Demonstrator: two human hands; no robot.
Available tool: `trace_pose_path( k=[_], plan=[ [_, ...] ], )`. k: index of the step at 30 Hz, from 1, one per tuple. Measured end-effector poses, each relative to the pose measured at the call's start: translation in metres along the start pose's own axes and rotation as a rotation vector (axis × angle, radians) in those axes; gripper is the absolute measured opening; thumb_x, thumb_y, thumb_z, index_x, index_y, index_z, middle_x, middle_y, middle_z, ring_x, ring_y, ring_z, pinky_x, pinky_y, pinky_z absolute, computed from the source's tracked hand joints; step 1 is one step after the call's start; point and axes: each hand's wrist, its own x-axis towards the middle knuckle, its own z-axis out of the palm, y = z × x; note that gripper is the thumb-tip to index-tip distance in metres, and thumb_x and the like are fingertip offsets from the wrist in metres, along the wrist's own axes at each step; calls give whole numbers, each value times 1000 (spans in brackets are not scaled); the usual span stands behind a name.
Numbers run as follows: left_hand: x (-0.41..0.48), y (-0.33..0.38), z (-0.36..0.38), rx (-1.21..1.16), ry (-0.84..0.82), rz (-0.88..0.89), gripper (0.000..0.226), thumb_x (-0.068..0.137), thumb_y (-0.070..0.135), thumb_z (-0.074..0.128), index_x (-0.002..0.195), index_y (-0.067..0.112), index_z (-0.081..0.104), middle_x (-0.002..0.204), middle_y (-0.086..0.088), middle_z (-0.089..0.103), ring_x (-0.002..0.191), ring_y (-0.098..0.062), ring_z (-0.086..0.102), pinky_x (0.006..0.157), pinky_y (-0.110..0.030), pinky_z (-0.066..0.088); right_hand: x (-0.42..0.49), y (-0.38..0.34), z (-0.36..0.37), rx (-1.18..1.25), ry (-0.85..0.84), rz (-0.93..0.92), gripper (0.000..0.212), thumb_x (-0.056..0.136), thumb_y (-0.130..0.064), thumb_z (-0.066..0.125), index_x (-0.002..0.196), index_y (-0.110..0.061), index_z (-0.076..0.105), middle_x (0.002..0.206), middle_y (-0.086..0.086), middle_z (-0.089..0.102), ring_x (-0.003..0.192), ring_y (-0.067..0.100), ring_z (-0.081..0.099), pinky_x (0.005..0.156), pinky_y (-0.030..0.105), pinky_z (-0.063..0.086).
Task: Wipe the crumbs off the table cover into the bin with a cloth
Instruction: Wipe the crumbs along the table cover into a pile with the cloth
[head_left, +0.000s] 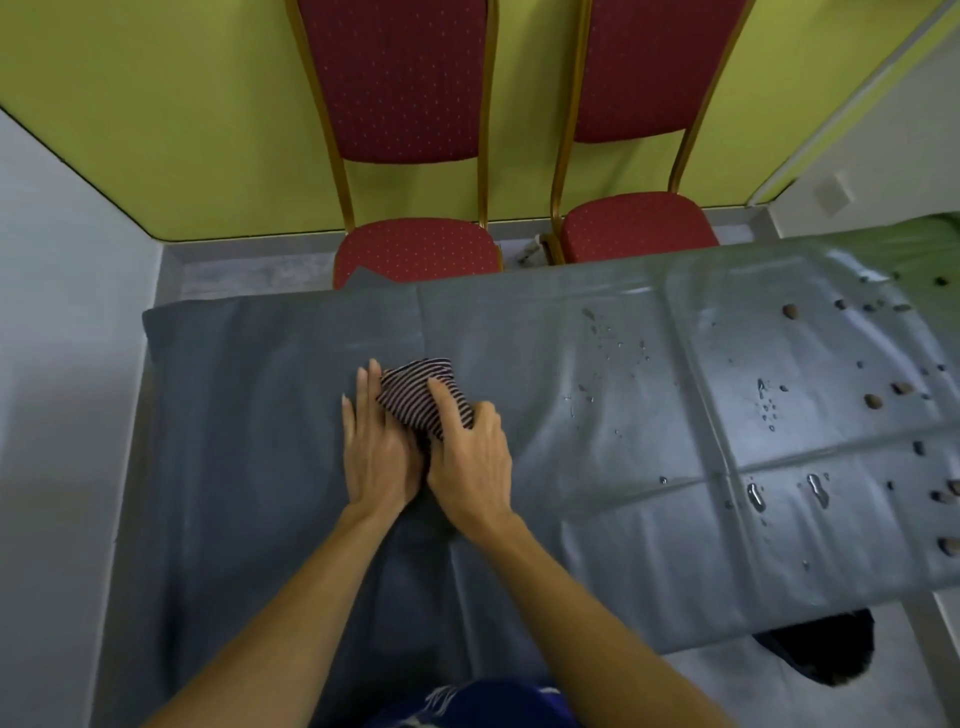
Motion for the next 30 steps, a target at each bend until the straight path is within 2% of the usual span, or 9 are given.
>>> trace_pose_path(
  k=[4, 10, 12, 15, 19, 23, 26, 28, 30],
  plan=[
    [1, 1, 1, 36, 43, -41, 58, 102, 27, 21, 152, -2, 23, 162, -15, 15, 152, -27, 10, 122, -49, 13, 7, 61, -26, -70, 66, 68, 68, 89, -18, 58, 149, -38, 31, 104, 13, 46, 82, 35, 53, 68, 47, 54],
    [3, 13, 0, -8, 41, -118, 56, 103, 21, 27, 152, -4, 19, 163, -16, 10, 152, -29, 4, 123, -49, 7, 23, 124, -74, 73, 290, 468, 61, 96, -26, 57, 150, -35, 30, 106, 4, 39, 85, 28, 53, 80, 45, 53],
    [3, 35, 0, -56, 42, -150, 56, 103, 20, 27, 152, -4, 17, 163, -16, 8, 152, -28, 2, 123, -47, 4, 24, 99, -66, 119, 293, 433, 63, 96, -26, 57, 152, -33, 30, 107, 2, 38, 89, 29, 55, 81, 40, 51],
    [0, 62, 11, -59, 6, -56, 61, 101, 30, 20, 154, 0, 14, 163, -16, 7, 152, -27, 0, 123, -47, 2, 18, 52, -41, 157, 217, 244, 65, 95, -25, 57, 151, -38, 28, 110, 4, 42, 89, 26, 56, 76, 38, 51],
    [-5, 56, 21, -38, -21, -4, 64, 103, 33, 31, 156, 5, 7, 165, -13, 4, 152, -23, -4, 124, -46, 3, 6, 50, -29, 32, 44, 47, 65, 94, -24, 54, 150, -41, 26, 110, 9, 45, 89, 28, 53, 71, 46, 55],
    [-5, 58, 19, -6, 24, -19, 57, 104, 29, 18, 154, 1, 18, 164, -12, 11, 152, -23, 5, 123, -45, 11, 19, 116, -58, -26, 132, 154, 65, 93, -26, 57, 150, -40, 29, 109, 10, 45, 87, 32, 54, 72, 46, 55],
    [-5, 62, 19, -25, 15, -45, 57, 104, 28, 18, 154, 1, 16, 164, -11, 9, 152, -24, 4, 123, -46, 10, 31, 152, -88, 50, 295, 362, 64, 93, -22, 60, 151, -34, 34, 107, 6, 40, 88, 32, 55, 77, 43, 53],
    [-2, 70, 16, -60, 6, -112, 56, 103, 22, 27, 154, 0, 15, 164, -13, 9, 152, -26, 5, 123, -46, 9, 34, 145, -94, 116, 402, 431, 65, 94, -22, 60, 152, -30, 33, 108, 7, 41, 88, 29, 54, 79, 44, 53],
    [7, 83, 11, -121, 26, -192, 59, 102, 19, 34, 153, -1, 14, 163, -15, 9, 152, -27, 5, 123, -45, 6, 38, 114, -81, 165, 417, 352, 66, 94, -23, 60, 153, -30, 31, 109, 7, 43, 87, 26, 53, 78, 42, 53]
  ],
)
